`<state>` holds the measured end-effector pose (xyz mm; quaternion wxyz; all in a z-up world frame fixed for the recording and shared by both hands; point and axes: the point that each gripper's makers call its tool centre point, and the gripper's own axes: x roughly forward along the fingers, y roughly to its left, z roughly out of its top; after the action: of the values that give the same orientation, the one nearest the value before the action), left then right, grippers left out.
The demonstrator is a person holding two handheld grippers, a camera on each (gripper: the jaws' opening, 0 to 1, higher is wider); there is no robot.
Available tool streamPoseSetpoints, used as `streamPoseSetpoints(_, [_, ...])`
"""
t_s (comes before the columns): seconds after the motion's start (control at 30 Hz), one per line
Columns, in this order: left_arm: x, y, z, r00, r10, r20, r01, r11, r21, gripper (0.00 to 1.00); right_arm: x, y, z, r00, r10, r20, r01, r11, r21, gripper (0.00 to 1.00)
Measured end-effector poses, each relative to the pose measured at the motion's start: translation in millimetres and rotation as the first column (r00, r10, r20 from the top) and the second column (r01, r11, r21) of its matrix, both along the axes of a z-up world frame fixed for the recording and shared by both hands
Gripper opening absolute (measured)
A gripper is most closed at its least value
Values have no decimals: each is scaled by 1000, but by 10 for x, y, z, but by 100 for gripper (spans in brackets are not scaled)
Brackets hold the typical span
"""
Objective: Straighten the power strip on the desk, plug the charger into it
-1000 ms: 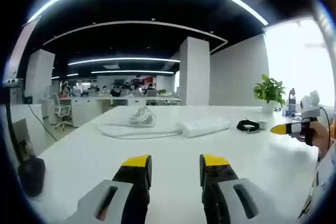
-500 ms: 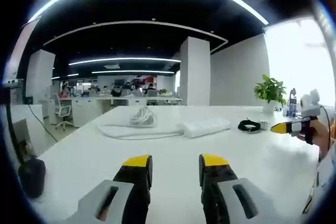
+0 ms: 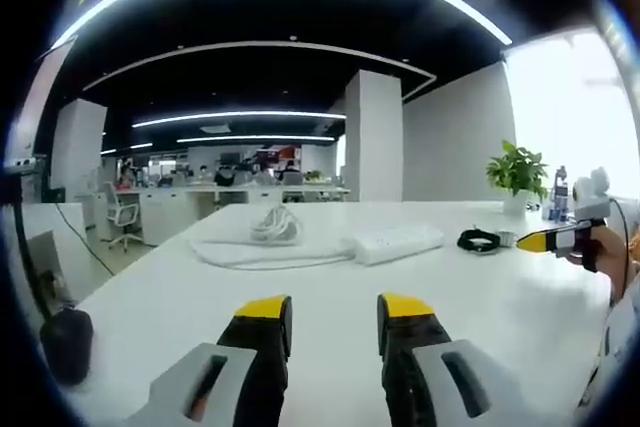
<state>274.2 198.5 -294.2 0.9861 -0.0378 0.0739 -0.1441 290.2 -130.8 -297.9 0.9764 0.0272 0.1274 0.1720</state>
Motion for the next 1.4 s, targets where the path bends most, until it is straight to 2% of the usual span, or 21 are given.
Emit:
streamPoseSetpoints(1.1, [130,33,96,1000,-16,13,15,1000,11,31,151,-61,106,999,30,28,-29,999,-22,37])
streamPoseSetpoints(1.4, [156,15,83,1000,-25,5,25,1000,13,31,175,44,132,997,69,16,-68,996,-59,37])
